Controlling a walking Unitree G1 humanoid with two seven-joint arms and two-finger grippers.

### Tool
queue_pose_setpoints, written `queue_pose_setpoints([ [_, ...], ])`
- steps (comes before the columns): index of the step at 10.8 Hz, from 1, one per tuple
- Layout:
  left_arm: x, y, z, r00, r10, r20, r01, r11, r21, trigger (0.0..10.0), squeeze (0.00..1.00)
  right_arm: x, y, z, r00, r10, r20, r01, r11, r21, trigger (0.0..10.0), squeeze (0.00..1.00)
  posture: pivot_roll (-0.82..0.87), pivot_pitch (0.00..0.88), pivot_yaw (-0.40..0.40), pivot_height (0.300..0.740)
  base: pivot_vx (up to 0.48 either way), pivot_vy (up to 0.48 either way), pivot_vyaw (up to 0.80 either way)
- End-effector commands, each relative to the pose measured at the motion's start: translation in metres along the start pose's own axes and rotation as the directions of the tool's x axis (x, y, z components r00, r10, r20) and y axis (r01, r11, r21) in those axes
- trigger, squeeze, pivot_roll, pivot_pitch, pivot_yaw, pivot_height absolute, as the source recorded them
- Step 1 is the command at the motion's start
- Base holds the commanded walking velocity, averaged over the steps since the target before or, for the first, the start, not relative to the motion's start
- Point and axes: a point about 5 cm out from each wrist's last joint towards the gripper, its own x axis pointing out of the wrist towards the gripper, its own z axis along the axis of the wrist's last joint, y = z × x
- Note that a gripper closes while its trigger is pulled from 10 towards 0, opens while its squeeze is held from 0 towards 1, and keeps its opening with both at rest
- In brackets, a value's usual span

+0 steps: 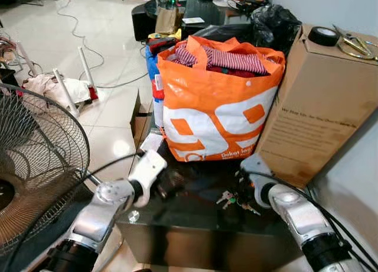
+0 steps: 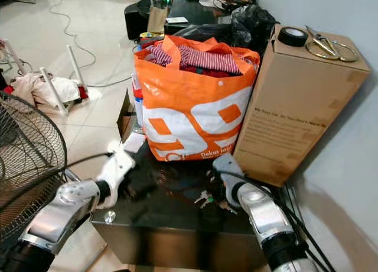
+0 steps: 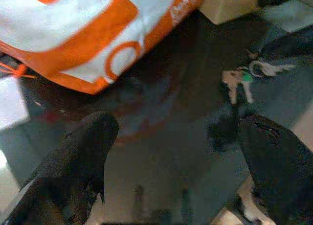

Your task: Hang keys on a hook

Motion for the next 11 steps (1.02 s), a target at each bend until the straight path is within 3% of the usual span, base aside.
queue_pose_setpoints([
  [1, 0.0, 0.001, 0.005, 0.999, -0.052, -0.011, 0.052, 0.999, 0.004, 10.0, 0.14, 0.002, 0.001, -0.001, 0.997, 0.061, -0.049, -0.063, 0.997, -0.049, 10.0, 0.0, -0.06, 0.0, -0.035, 0.74, 0.0, 0.0, 0.0],
  [3, -0.002, 0.0, 0.004, 0.995, -0.095, -0.028, 0.095, 0.995, 0.001, 10.0, 0.13, 0.01, 0.004, -0.009, 0.986, 0.128, -0.111, -0.131, 0.991, -0.024, 10.0, 0.0, -0.06, 0.0, -0.039, 0.74, 0.0, 0.0, 0.0],
  [6, -0.003, 0.001, 0.004, 0.995, -0.099, -0.031, 0.099, 0.995, 0.0, 10.0, 0.13, 0.019, 0.005, -0.013, 0.979, 0.117, -0.166, -0.132, 0.988, -0.081, 10.0, 0.0, -0.06, 0.0, -0.048, 0.74, 0.0, 0.0, 0.0],
  [7, -0.003, 0.0, 0.004, 0.995, -0.098, -0.031, 0.098, 0.995, 0.001, 10.0, 0.13, 0.02, 0.005, -0.014, 0.976, 0.131, -0.176, -0.148, 0.985, -0.09, 7.4, 0.0, -0.06, 0.0, -0.049, 0.74, 0.0, 0.0, 0.0],
  [8, -0.004, 0.0, 0.004, 0.995, -0.096, -0.031, 0.096, 0.995, 0.003, 10.0, 0.13, 0.022, 0.004, -0.015, 0.973, 0.138, -0.186, -0.157, 0.984, -0.089, 2.2, 0.0, -0.06, 0.0, -0.051, 0.74, 0.0, 0.0, 0.0],
  [9, -0.004, 0.001, 0.004, 0.995, -0.093, -0.031, 0.093, 0.996, 0.007, 10.0, 0.14, 0.024, 0.003, -0.018, 0.973, 0.119, -0.199, -0.14, 0.986, -0.092, 0.0, 0.0, -0.06, 0.0, -0.054, 0.74, 0.0, 0.0, 0.0],
  [11, -0.003, 0.001, 0.004, 0.995, -0.091, -0.03, 0.091, 0.996, 0.011, 10.0, 0.14, 0.027, 0.002, -0.02, 0.974, 0.08, -0.212, -0.1, 0.991, -0.086, 0.0, 0.0, -0.05, 0.0, -0.059, 0.74, 0.0, 0.0, 0.0],
])
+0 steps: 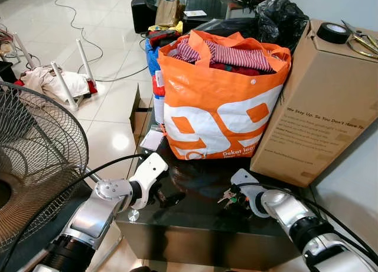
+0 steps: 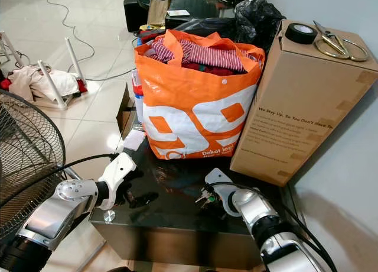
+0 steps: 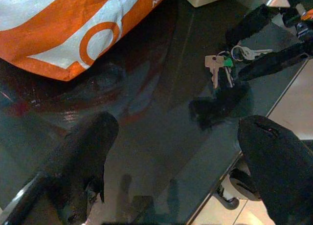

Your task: Hang keys on a hook

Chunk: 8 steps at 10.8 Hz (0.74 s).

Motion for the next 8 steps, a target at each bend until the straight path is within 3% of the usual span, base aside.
queue_pose_setpoints([
  [1, -0.001, 0.0, 0.004, 1.0, 0.002, 0.009, -0.002, 1.0, 0.014, 10.0, 0.14, -0.001, -0.005, 0.002, 1.0, -0.023, -0.001, 0.023, 1.0, -0.013, 0.0, 0.0, -0.05, 0.0, -0.061, 0.74, 0.0, 0.0, 0.0],
  [8, 0.002, 0.0, 0.006, 1.0, 0.003, 0.013, -0.004, 1.0, 0.021, 10.0, 0.14, -0.001, -0.012, -0.012, 0.997, -0.052, -0.062, 0.049, 0.998, -0.047, 0.0, 0.0, -0.05, 0.0, -0.059, 0.74, 0.0, 0.0, 0.0],
])
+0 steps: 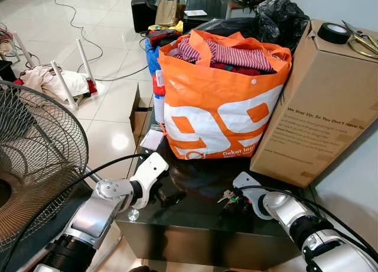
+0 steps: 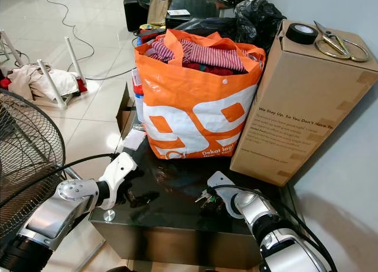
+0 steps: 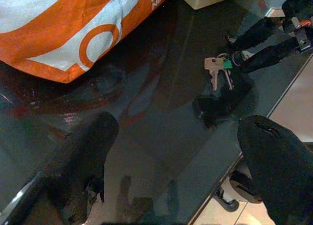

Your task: Hang keys on a hook

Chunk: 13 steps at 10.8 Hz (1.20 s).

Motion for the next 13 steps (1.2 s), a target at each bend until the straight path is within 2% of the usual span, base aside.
queue_pose_setpoints([
  [1, 0.002, 0.001, 0.004, 1.0, 0.003, 0.005, -0.003, 1.0, 0.019, 10.0, 0.14, -0.002, -0.006, -0.004, 1.0, -0.024, -0.02, 0.024, 1.0, -0.002, 0.0, 0.0, -0.06, 0.0, -0.057, 0.74, 0.0, 0.0, 0.0],
  [9, 0.004, 0.001, 0.005, 1.0, -0.001, 0.009, 0.0, 0.999, 0.036, 10.0, 0.14, -0.004, -0.01, -0.012, 0.999, -0.036, -0.027, 0.036, 0.999, -0.008, 0.0, 0.0, -0.06, 0.0, -0.055, 0.74, 0.0, 0.0, 0.0],
  [13, 0.005, 0.004, 0.007, 1.0, 0.011, 0.017, -0.012, 0.999, 0.043, 10.0, 0.14, -0.016, -0.026, -0.014, 0.998, -0.052, 0.03, 0.053, 0.998, -0.019, 0.0, 0.0, -0.06, 0.0, -0.055, 0.74, 0.0, 0.0, 0.0],
])
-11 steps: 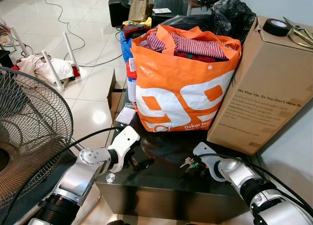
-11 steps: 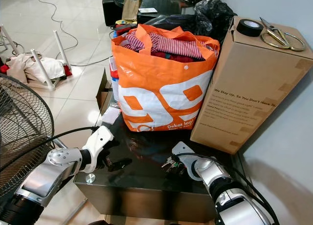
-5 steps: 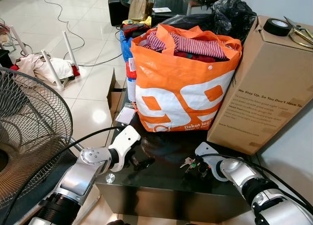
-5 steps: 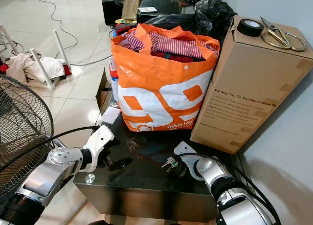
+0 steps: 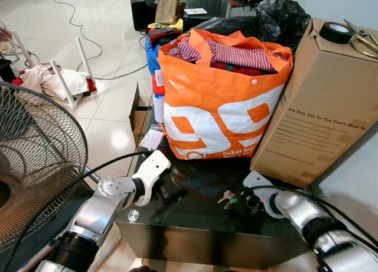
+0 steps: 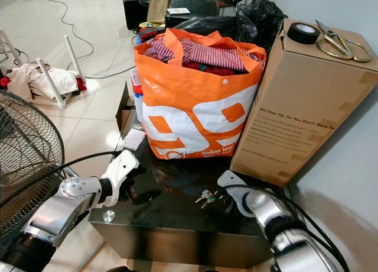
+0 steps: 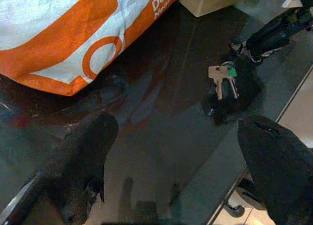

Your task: Hang keys on a hook

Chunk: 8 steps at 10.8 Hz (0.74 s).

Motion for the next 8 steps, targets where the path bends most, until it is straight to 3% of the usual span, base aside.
queue_pose_setpoints([
  [1, 0.001, 0.002, 0.002, 1.0, 0.009, -0.004, -0.009, 1.0, 0.019, 10.0, 0.13, -0.004, -0.007, 0.0, 1.0, -0.012, 0.024, 0.012, 1.0, 0.017, 0.0, 0.0, -0.06, 0.0, -0.055, 0.74, 0.0, 0.0, 0.0],
  [3, -0.001, 0.007, 0.004, 0.999, 0.04, 0.017, -0.04, 0.999, 0.019, 10.0, 0.14, -0.025, -0.015, 0.003, 0.974, 0.006, 0.227, -0.045, 0.985, 0.166, 0.0, 0.0, -0.06, 0.0, -0.057, 0.74, 0.0, 0.0, 0.0],
  [6, -0.003, 0.013, 0.009, 0.987, 0.132, 0.086, -0.136, 0.99, 0.031, 10.0, 0.14, -0.054, -0.019, 0.012, 0.882, -0.122, 0.455, -0.105, 0.891, 0.442, 0.0, 0.0, -0.07, 0.0, -0.053, 0.74, 0.0, 0.0, 0.0],
  [7, -0.006, 0.016, 0.018, 0.969, 0.193, 0.153, -0.201, 0.979, 0.04, 10.0, 0.14, -0.069, -0.018, 0.019, 0.817, -0.208, 0.537, -0.12, 0.851, 0.512, 0.0, 0.0, -0.07, 0.0, -0.051, 0.74, 0.0, 0.0, 0.0],
  [8, -0.012, 0.023, 0.028, 0.929, 0.291, 0.23, -0.309, 0.95, 0.042, 10.0, 0.13, -0.085, -0.015, 0.026, 0.752, -0.295, 0.59, -0.112, 0.824, 0.556, 0.0, 0.0, -0.07, 0.0, -0.046, 0.74, 0.0, 0.0, 0.0],
])
